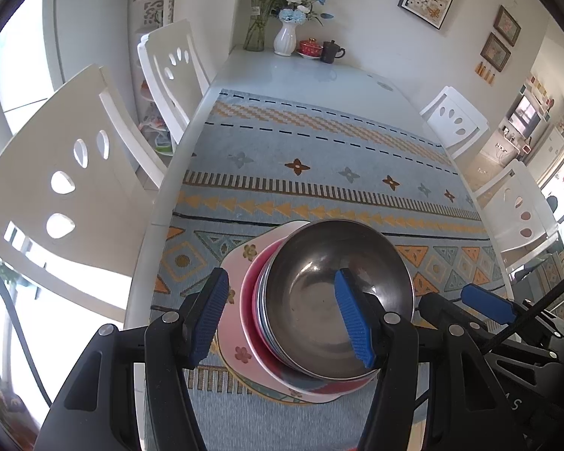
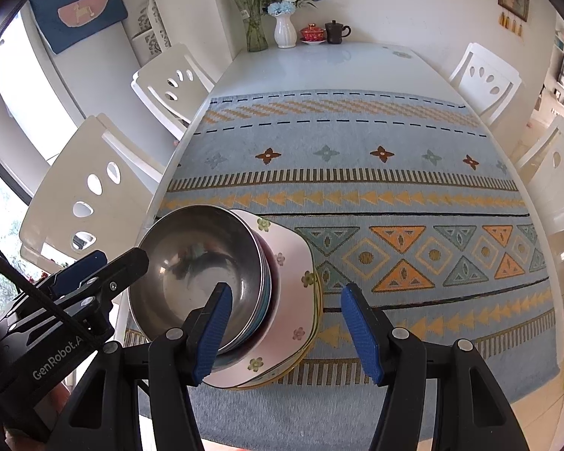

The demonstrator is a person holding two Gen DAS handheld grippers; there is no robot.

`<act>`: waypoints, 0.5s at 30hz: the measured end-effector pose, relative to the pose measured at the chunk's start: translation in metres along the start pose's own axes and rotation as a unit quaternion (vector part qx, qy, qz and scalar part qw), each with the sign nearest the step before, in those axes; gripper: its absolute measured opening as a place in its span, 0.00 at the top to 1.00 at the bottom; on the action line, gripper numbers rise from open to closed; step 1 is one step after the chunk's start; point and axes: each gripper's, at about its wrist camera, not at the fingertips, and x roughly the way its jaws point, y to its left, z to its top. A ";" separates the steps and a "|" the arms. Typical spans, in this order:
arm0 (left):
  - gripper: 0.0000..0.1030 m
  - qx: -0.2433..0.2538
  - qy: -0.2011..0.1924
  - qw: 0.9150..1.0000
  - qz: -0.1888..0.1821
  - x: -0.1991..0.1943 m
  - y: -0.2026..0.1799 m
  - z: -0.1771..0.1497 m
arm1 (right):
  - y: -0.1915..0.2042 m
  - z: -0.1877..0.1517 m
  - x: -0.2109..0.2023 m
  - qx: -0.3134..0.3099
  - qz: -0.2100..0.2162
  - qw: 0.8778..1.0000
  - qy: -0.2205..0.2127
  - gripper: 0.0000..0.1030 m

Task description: Organize plates and bowls

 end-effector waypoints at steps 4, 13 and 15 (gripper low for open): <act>0.45 0.004 -0.003 1.000 0.003 -0.001 -0.002 0.001 | 0.001 0.000 0.000 -0.001 0.000 1.000 -0.002 0.43; 0.45 0.004 -0.005 1.000 0.009 -0.002 -0.001 0.002 | 0.003 0.000 0.000 -0.004 0.001 1.000 -0.001 0.43; 0.45 0.003 -0.007 1.000 0.013 -0.002 -0.002 0.002 | 0.004 -0.001 -0.001 -0.006 0.001 1.000 -0.002 0.43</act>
